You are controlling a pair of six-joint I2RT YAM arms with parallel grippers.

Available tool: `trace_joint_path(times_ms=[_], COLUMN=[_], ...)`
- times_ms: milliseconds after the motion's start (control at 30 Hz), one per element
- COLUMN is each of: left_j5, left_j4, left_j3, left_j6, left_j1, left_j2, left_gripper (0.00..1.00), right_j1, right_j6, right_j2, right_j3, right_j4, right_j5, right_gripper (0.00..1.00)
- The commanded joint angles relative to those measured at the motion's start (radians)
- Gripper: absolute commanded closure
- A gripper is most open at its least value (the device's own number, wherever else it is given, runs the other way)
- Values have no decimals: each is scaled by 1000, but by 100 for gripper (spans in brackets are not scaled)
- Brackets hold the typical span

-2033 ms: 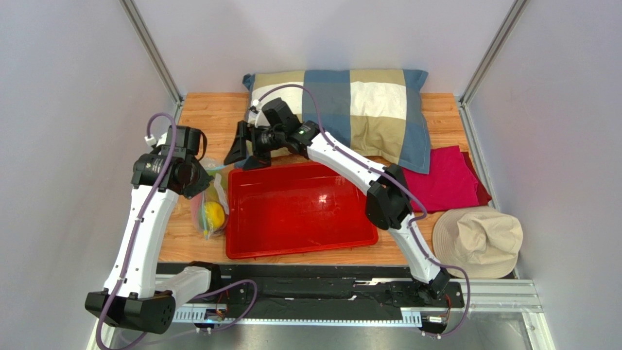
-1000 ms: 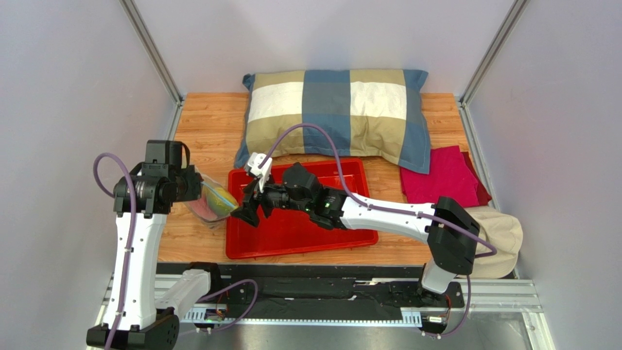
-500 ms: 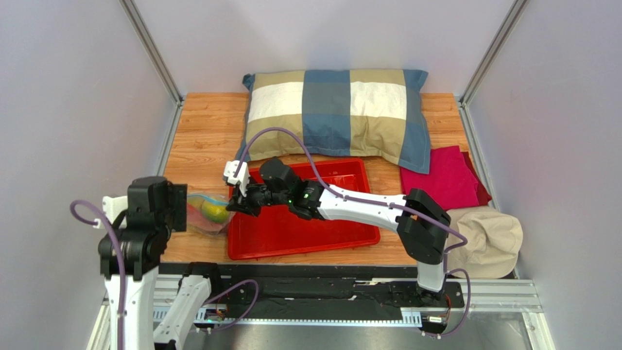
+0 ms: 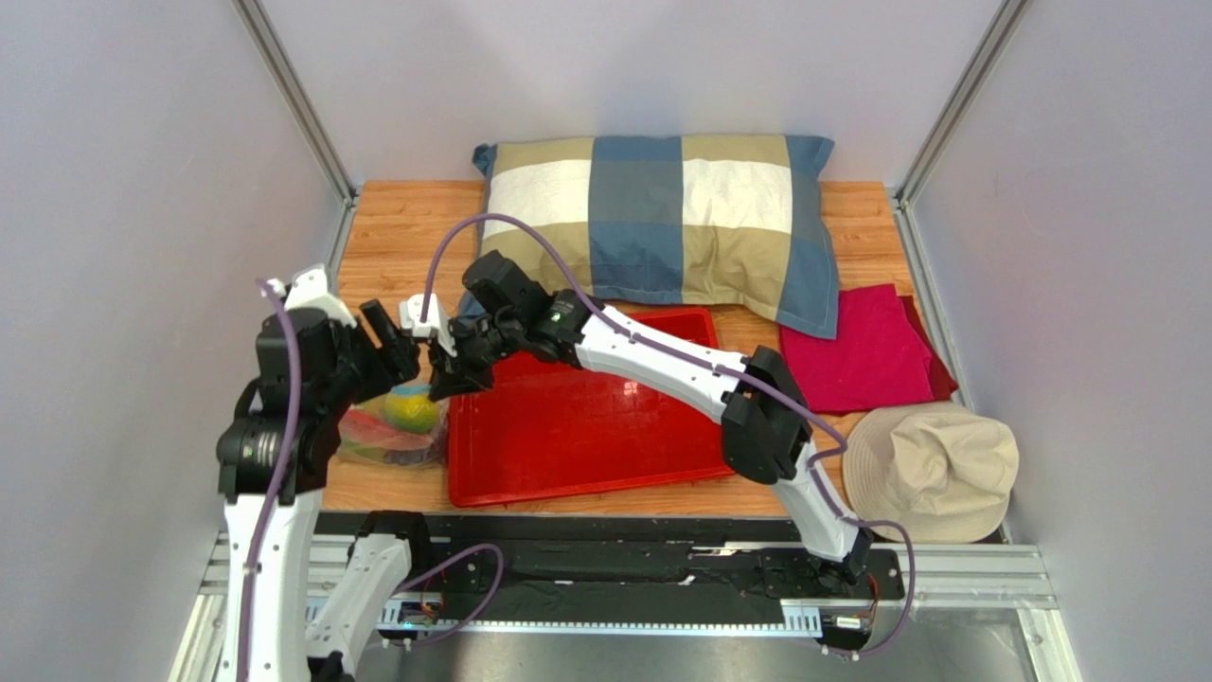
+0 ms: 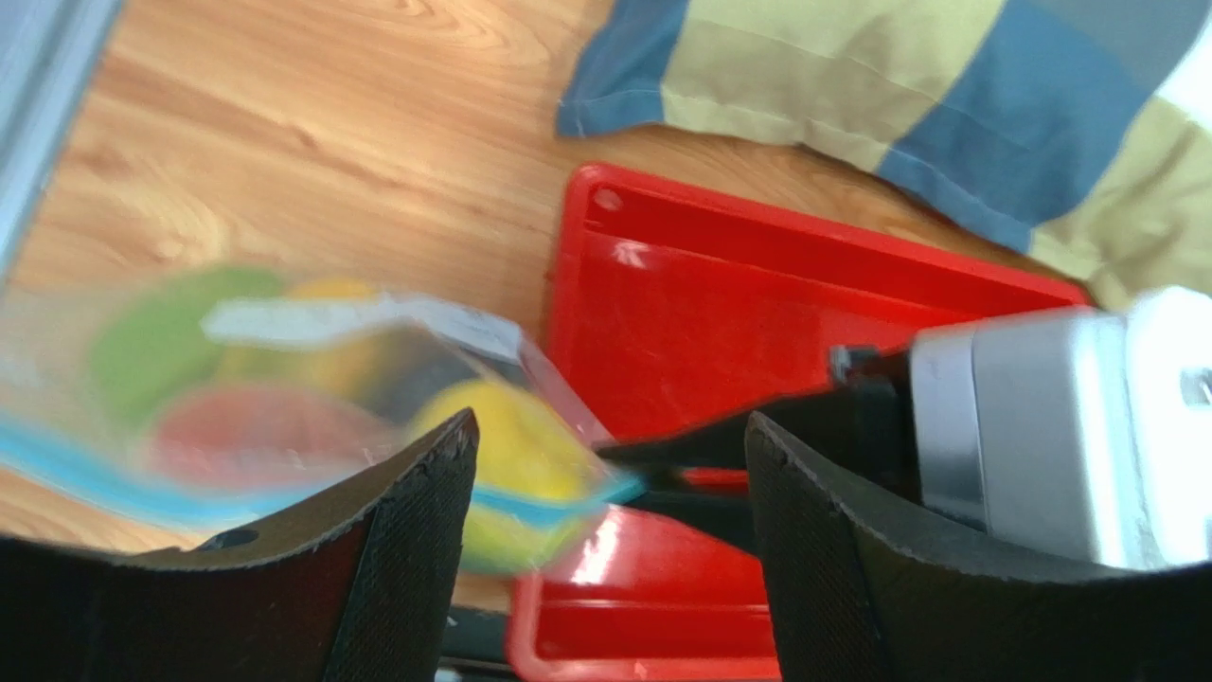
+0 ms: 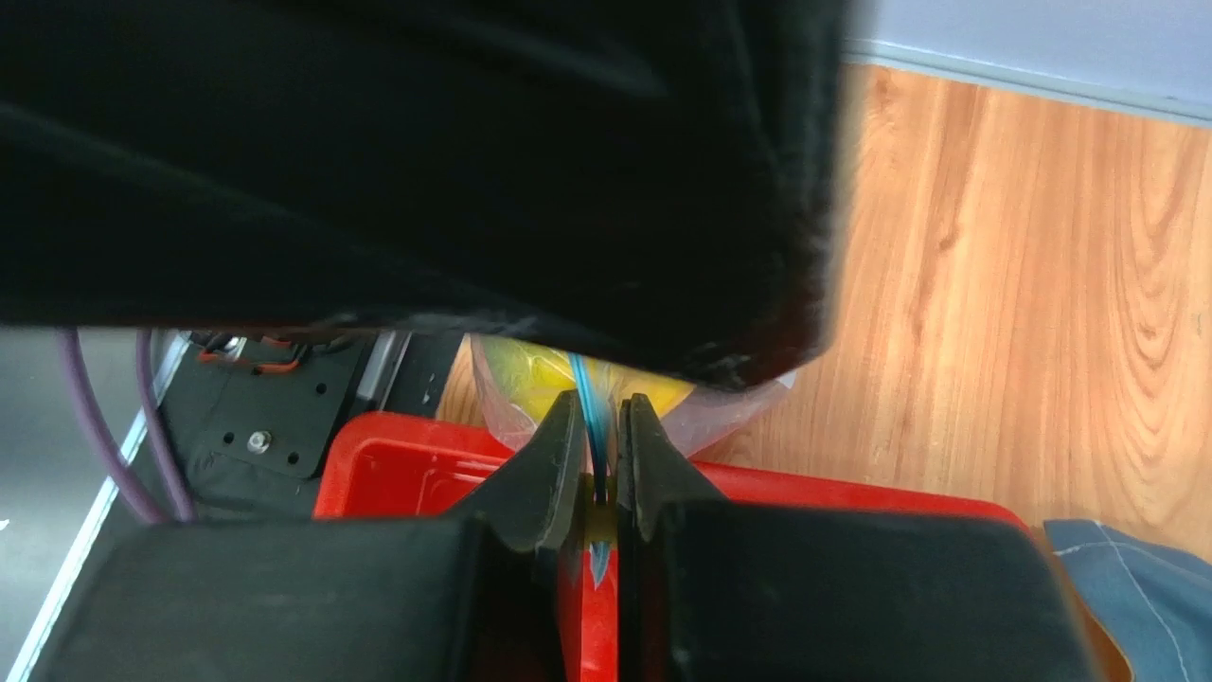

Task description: Open the zip-top bag and remove the fake food

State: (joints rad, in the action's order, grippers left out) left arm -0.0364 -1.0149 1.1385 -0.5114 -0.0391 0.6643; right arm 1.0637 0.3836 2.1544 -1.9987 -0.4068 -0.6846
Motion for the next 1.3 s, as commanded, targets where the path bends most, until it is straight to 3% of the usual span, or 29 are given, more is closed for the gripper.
trace_joint_path(times_ms=[0,133,167,300,367,400,433,500,533,600,633,700,733,867,1100,1267], left_j5=[142,158,124,12,-106,-172,-244,-243,-203,-175,-178,-180,-146,-59,-134,-138], left_j4=[61,33,12,-118,-155,-250,-295,-382,-384,-453,-508,-667,-662,-647,-665,-665], left_j3=[63,67,72,127,154,202,226,259,259,289,311,364,359,310,304,152], left_j6=[283,349,337,191,18,-77,-260,-425,-532,-660,-796,-909,-926,-1067,-1046,-1092], left_j1=[-27,-61,-61,-59,-59,-59,-59,-59,-59,-58,-56,-39,-29,15,81,90], left_j2=[63,50,58,69,55,58,60,69,72,109,132,210,234,225,215,196], left_gripper=[26,28,32,31,29,31,29,28,18,19,17,8,1,1,1,16], right_j1=[-24,-24,-27,-33,-34,-31,-31,-30,-28,-24,-18,-13,-13,-7,-5,-4], right_j6=[84,95,94,83,74,61,29,17,5,1,3,23,34,78,175,193], right_j2=[79,116,120,128,110,99,90,76,71,56,47,21,13,-21,-87,-97], right_j3=[-208,-222,-226,-221,-186,-166,-132,-126,-123,-112,-101,-55,-45,4,67,86], right_j4=[-180,-179,-169,-129,-84,-54,1,20,31,45,69,88,92,99,126,146], right_j5=[-157,-170,-179,-207,-201,-164,-136,-84,-69,-20,-6,28,34,48,100,126], right_gripper=[100,100,100,100,100,100,100,100,100,100,100,100,100,100,99,98])
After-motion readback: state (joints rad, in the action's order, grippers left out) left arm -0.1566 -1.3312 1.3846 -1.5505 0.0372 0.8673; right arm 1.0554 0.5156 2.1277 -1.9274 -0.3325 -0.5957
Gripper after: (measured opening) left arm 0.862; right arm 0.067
